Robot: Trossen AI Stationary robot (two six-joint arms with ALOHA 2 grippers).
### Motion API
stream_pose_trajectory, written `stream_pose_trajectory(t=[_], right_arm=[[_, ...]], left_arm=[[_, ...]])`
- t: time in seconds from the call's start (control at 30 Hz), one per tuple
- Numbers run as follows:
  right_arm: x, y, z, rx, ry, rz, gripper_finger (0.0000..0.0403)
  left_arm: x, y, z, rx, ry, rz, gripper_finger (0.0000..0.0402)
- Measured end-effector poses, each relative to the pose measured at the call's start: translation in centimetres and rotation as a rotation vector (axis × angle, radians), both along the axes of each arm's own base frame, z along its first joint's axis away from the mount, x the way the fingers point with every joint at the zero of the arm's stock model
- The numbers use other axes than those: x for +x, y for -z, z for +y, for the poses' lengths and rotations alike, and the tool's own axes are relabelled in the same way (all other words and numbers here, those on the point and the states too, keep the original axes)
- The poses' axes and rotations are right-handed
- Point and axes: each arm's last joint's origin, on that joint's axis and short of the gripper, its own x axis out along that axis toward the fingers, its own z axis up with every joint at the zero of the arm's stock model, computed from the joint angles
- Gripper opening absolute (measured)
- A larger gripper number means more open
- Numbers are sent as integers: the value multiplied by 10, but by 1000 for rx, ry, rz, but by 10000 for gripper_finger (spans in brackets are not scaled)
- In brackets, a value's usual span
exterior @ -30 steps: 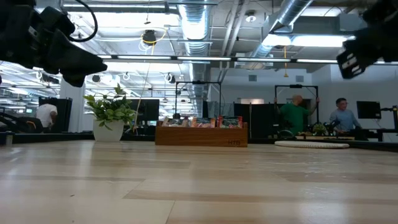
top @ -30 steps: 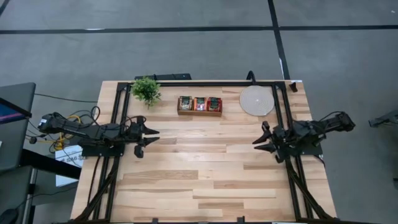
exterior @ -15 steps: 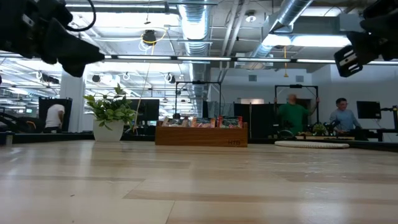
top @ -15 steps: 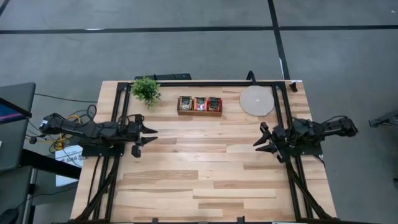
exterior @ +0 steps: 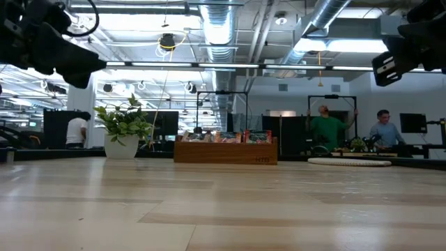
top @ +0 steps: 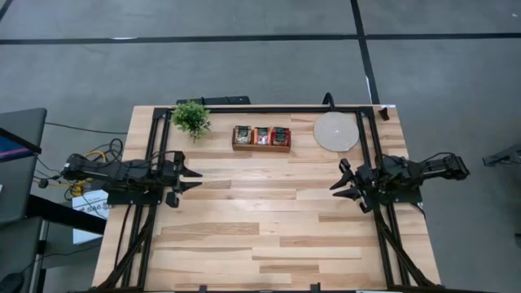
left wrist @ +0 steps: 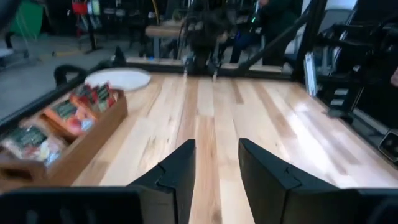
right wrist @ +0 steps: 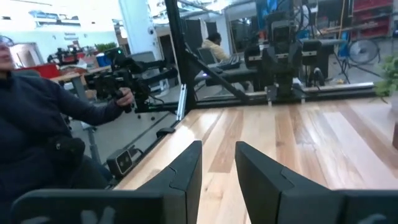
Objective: Pick & Place Tea
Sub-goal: Return to Home Position
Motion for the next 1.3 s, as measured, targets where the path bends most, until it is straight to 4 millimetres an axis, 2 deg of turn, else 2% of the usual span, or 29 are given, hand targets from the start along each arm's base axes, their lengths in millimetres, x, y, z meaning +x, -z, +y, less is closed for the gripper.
stream_pose_trajectory(t=[0.2, 0.4, 0.6, 1.3], right_arm=[[3, 5, 0, -16, 2, -6, 90], [3, 5, 0, -14, 5, -5, 90], [3, 5, 1, -14, 2, -6, 90], [3, 6, 1, -14, 2, -5, 90]], left_arm=[[1, -2, 0, 78, -2, -72, 115], [1, -2, 0, 71, 12, -69, 115], [1, -1, 0, -13, 9, -57, 115], [1, 0, -1, -12, 10, -49, 115]])
